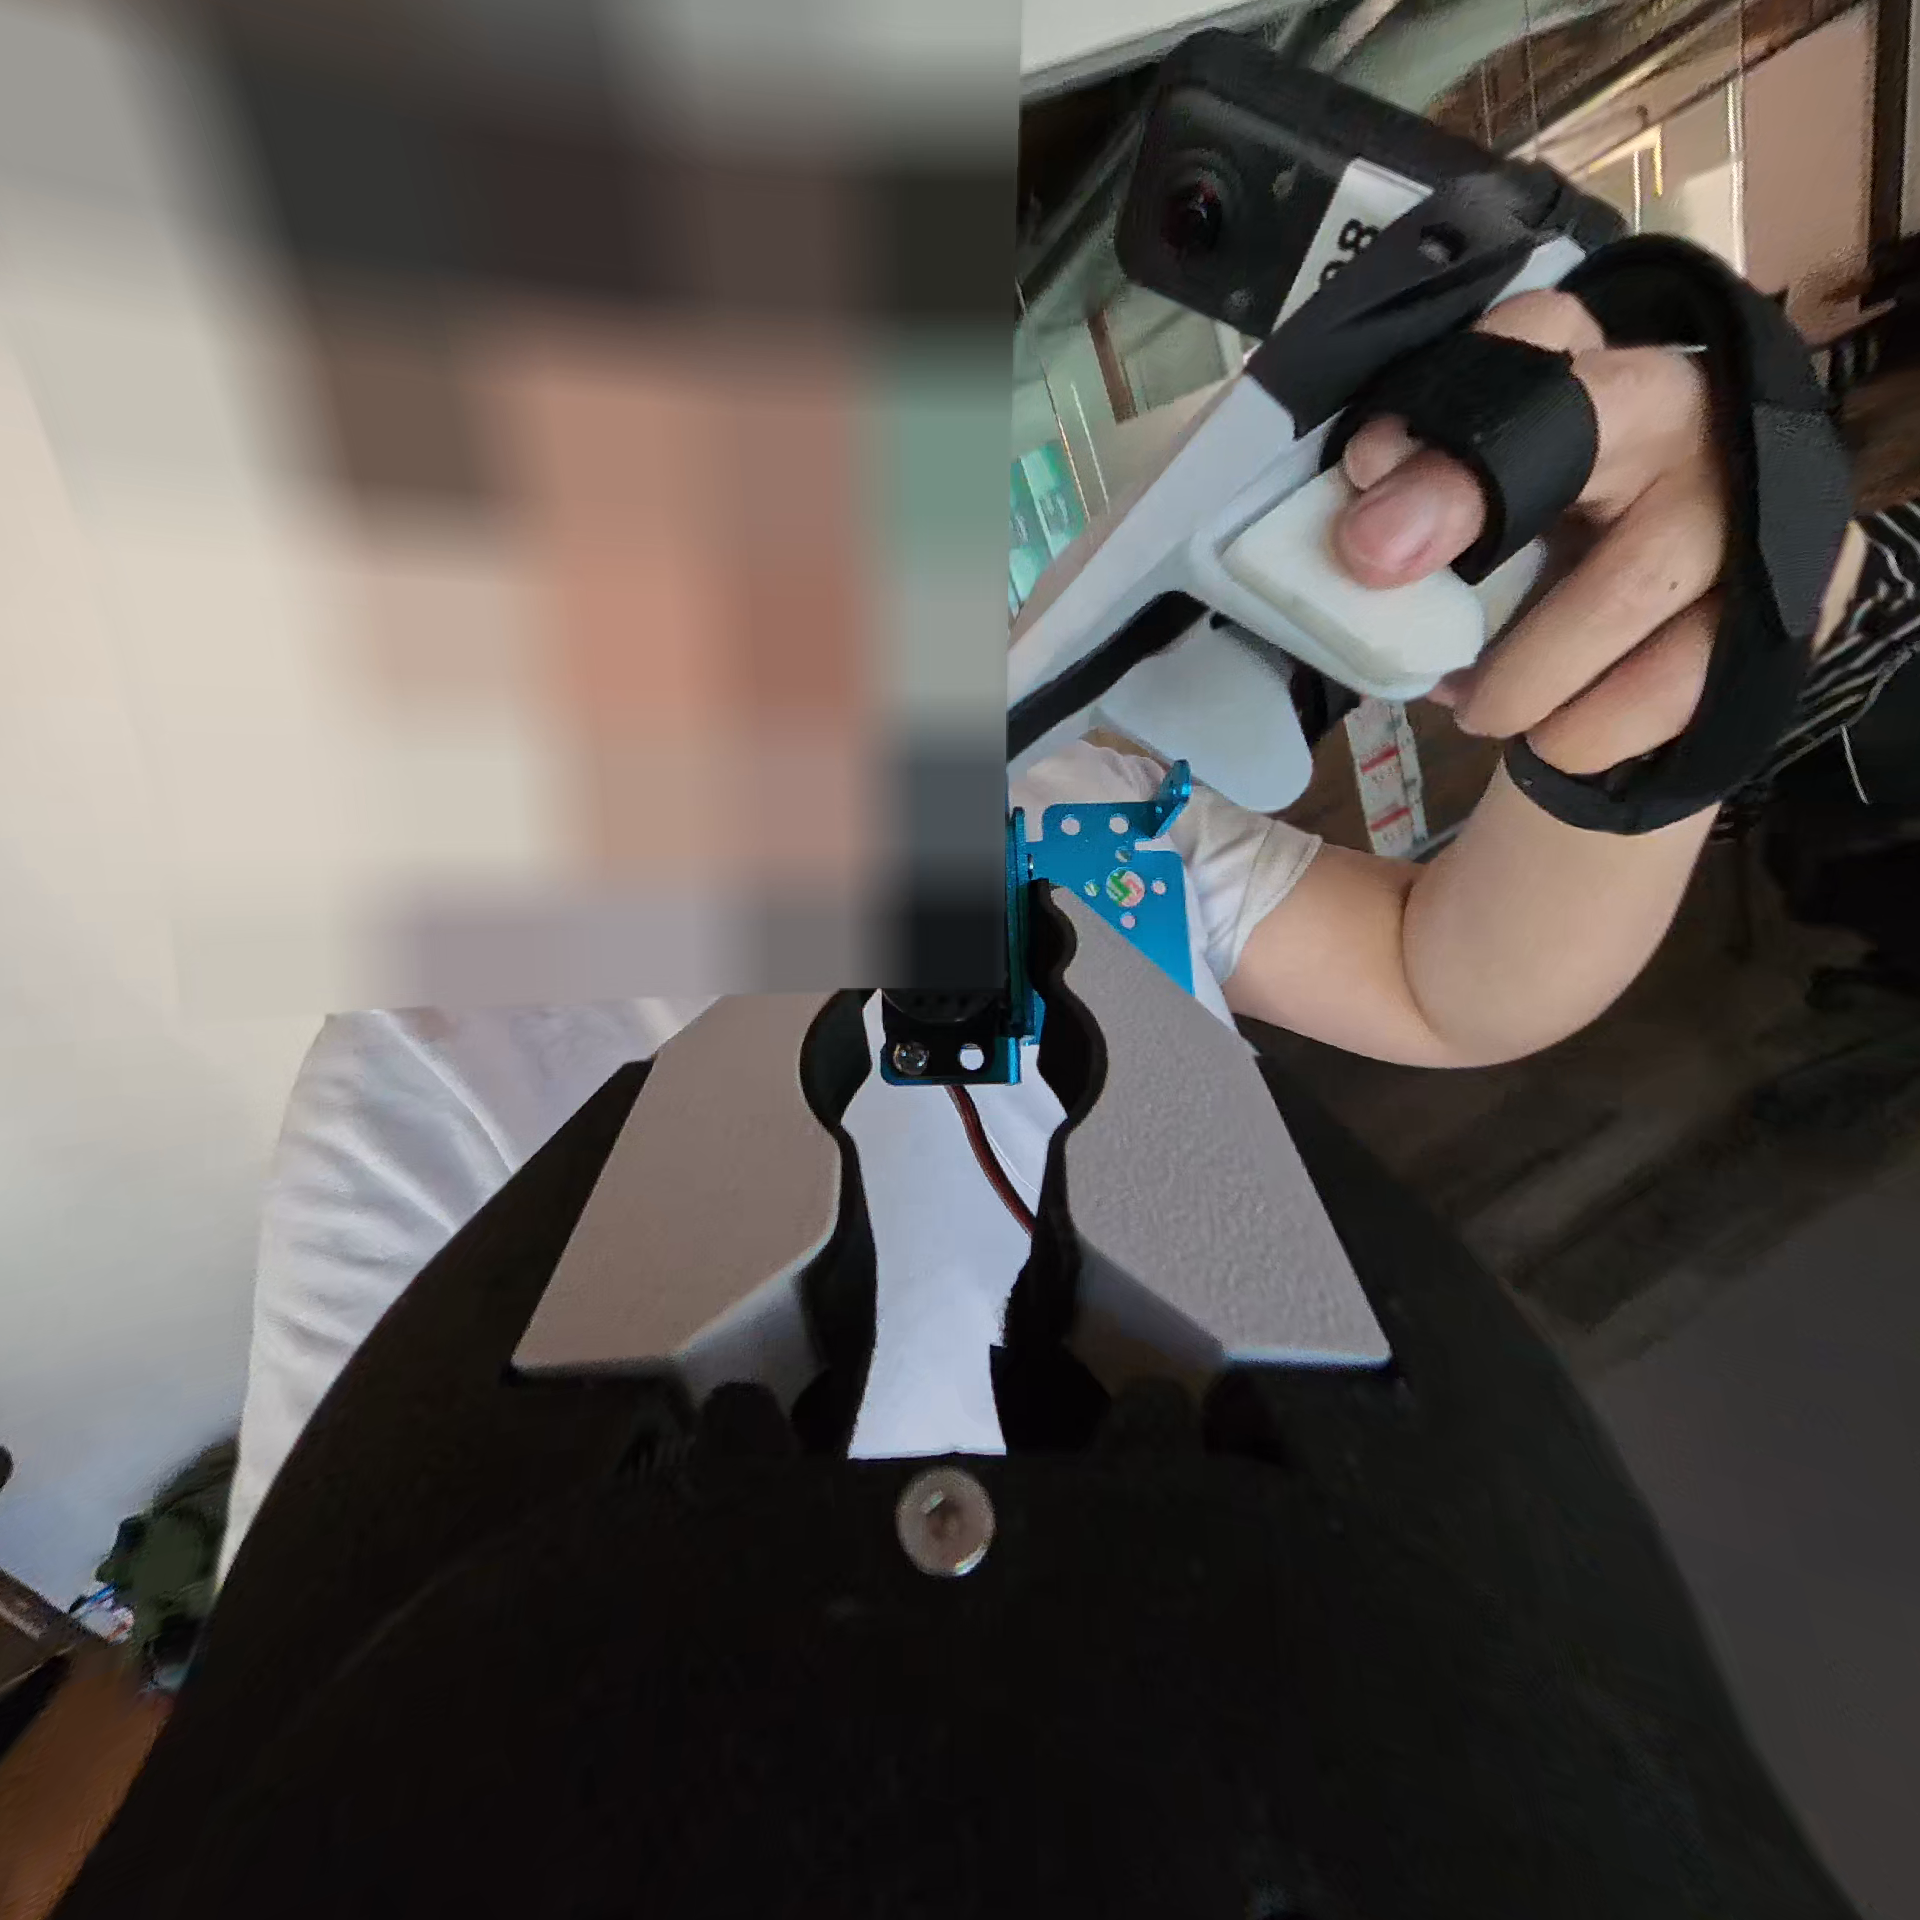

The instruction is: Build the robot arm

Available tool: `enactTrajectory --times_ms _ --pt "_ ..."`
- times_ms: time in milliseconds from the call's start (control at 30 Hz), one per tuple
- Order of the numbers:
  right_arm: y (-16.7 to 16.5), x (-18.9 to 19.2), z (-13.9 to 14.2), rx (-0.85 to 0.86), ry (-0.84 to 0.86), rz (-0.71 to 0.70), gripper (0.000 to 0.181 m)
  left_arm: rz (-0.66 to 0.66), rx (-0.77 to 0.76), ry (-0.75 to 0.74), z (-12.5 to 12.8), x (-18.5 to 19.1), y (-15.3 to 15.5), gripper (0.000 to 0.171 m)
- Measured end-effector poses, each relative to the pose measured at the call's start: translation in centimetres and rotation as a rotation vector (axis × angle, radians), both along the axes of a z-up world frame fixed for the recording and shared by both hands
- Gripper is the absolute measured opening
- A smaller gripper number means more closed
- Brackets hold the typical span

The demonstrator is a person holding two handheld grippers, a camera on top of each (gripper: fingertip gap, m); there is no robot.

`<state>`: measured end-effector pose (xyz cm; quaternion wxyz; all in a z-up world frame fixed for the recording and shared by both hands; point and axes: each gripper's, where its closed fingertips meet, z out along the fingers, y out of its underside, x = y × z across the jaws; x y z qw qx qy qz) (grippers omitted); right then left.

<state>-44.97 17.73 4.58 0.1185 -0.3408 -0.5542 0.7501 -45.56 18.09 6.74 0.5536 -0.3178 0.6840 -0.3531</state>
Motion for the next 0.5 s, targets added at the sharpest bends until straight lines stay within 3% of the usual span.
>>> enactTrajectory --times_ms 233,333,500 --pt "1.0 1.0 -3.5 -0.168 0.077 0.006 0.027 -0.107 -0.189 0.162 -3.9 1.7 0.6 0.021" --pt "1.6 1.2 -4.9 -0.212 0.101 0.008 0.026 -0.112 -0.242 0.183 -5.2 2.1 1.6 0.010" --pt "2.2 1.7 -5.6 -0.240 0.122 0.024 0.026 -0.137 -0.192 0.193 -6.4 2.1 2.0 0.026"
